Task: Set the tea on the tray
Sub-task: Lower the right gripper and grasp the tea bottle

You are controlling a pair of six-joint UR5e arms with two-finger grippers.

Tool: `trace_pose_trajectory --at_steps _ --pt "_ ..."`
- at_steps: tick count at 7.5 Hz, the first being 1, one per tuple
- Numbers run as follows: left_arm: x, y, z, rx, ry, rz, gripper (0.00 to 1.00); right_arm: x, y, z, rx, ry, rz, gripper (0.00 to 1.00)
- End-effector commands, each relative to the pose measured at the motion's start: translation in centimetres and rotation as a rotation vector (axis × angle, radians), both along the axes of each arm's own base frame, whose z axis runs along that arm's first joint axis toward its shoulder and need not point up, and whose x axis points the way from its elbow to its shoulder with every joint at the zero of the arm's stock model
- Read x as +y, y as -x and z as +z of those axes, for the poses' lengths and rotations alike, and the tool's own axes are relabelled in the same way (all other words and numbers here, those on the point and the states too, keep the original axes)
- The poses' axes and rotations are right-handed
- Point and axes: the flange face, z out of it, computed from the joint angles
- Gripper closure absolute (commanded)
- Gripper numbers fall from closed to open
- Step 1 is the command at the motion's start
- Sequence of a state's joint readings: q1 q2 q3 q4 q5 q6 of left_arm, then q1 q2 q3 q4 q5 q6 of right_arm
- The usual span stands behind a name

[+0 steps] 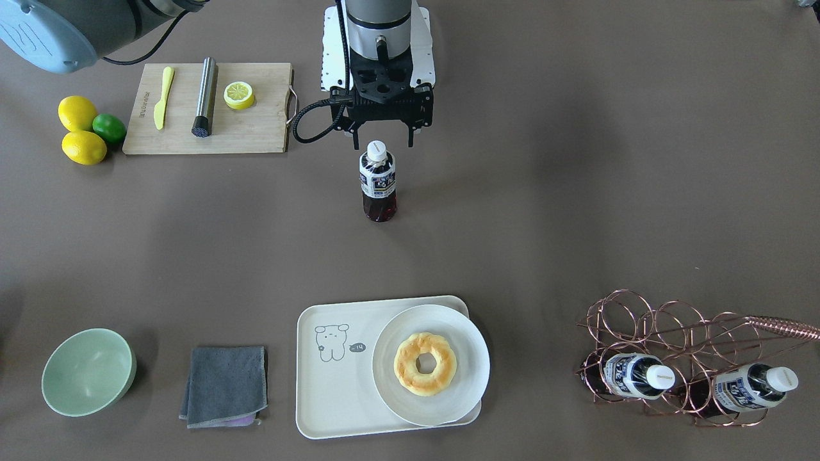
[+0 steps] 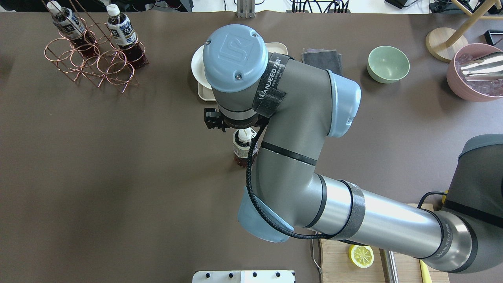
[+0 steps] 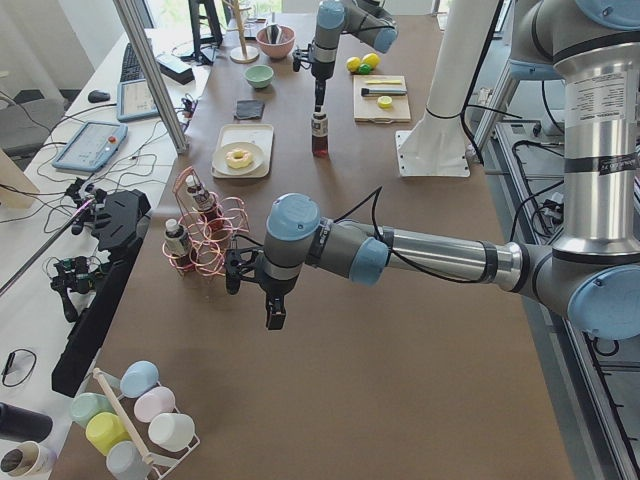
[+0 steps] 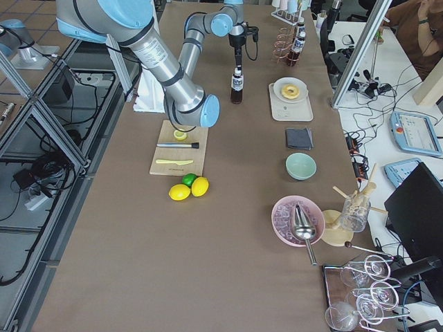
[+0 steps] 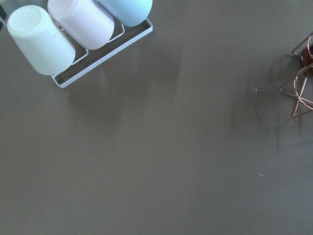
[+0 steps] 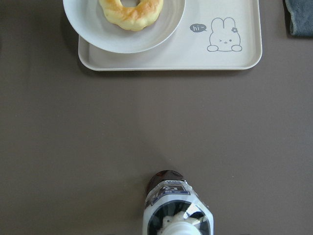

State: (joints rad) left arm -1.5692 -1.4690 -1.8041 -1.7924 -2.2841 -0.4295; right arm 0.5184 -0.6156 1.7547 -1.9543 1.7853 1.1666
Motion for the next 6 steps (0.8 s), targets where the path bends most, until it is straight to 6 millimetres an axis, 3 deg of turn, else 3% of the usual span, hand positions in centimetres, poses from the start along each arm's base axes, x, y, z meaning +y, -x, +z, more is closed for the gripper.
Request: trace_pose_trajectory --at_steps 1,4,5,6 --pt "-0.27 0.0 -0.22 0.0 -0.004 0.0 0.03 0.11 0.4 0.91 0.01 0.011 0.0 0.13" --pt "-0.53 -0.07 -0.6 0.0 -0.013 0.002 0.03 0.47 0.9 1.65 0.021 0.018 -0.001 0.21" --pt "-0.6 -0.06 -0.59 -0.001 -0.013 0.001 0.03 0.59 0.92 1.62 0.02 0.021 -0.002 0.27" --pt "-0.66 -0.06 -0.66 -0.001 -0.015 0.001 0.03 0.69 0.98 1.5 0.015 0.029 0.004 0.39"
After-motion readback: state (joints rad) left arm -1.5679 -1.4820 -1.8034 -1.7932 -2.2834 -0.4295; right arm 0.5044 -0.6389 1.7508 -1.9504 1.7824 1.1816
